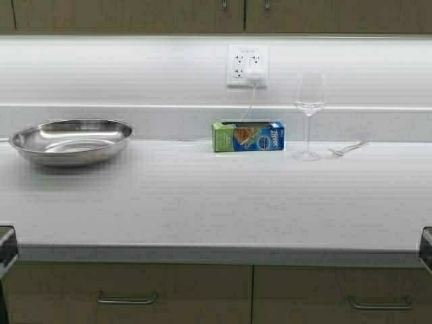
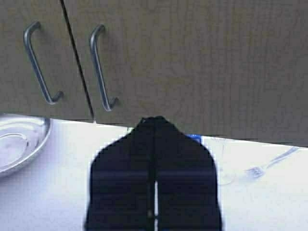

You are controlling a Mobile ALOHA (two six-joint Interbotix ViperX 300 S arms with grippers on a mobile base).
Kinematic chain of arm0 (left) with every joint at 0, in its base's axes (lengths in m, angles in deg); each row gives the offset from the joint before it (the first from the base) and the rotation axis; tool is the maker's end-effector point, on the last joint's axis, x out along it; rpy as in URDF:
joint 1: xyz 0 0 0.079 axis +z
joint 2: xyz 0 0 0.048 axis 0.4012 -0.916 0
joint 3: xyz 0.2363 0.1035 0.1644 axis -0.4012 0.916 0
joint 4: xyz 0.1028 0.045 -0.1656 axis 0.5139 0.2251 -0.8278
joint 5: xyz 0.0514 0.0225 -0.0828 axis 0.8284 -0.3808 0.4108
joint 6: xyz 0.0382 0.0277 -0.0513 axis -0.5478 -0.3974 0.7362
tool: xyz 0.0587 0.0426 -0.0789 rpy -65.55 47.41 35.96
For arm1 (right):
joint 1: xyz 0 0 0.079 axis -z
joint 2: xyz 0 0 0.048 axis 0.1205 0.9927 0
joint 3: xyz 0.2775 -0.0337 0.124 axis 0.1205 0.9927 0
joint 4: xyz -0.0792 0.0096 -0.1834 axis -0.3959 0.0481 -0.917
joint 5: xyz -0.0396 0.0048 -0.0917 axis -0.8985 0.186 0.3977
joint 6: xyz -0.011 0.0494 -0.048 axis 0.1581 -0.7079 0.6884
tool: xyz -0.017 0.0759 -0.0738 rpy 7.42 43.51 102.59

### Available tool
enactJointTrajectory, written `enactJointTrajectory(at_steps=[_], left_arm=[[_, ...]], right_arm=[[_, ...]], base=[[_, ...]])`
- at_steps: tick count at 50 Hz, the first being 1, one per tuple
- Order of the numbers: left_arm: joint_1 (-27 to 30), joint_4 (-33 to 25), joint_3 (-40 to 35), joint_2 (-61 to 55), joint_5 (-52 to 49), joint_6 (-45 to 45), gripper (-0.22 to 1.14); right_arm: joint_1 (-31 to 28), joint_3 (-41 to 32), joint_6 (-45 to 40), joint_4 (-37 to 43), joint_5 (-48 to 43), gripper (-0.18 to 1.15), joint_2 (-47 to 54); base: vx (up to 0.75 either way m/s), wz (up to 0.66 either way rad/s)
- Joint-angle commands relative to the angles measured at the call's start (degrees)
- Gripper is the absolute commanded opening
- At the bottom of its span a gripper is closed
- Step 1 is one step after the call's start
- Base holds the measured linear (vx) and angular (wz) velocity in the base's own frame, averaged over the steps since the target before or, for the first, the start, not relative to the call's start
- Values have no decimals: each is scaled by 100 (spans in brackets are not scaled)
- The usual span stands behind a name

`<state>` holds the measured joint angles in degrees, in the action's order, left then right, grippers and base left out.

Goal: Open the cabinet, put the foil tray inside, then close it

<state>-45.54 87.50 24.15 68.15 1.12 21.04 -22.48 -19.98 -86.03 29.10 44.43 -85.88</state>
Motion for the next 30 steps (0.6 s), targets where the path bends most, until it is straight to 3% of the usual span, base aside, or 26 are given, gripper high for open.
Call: enactJointTrajectory(at_steps=[1, 30], left_arm=[[-9, -18, -44, 35, 26, -9, 4], [-9, -18, 18, 9, 53, 0, 4]], right_arm=[[-9, -35, 18, 18, -18, 7, -62], [-9, 9, 18, 18, -18, 7, -62]], base=[[0, 0], [0, 0]])
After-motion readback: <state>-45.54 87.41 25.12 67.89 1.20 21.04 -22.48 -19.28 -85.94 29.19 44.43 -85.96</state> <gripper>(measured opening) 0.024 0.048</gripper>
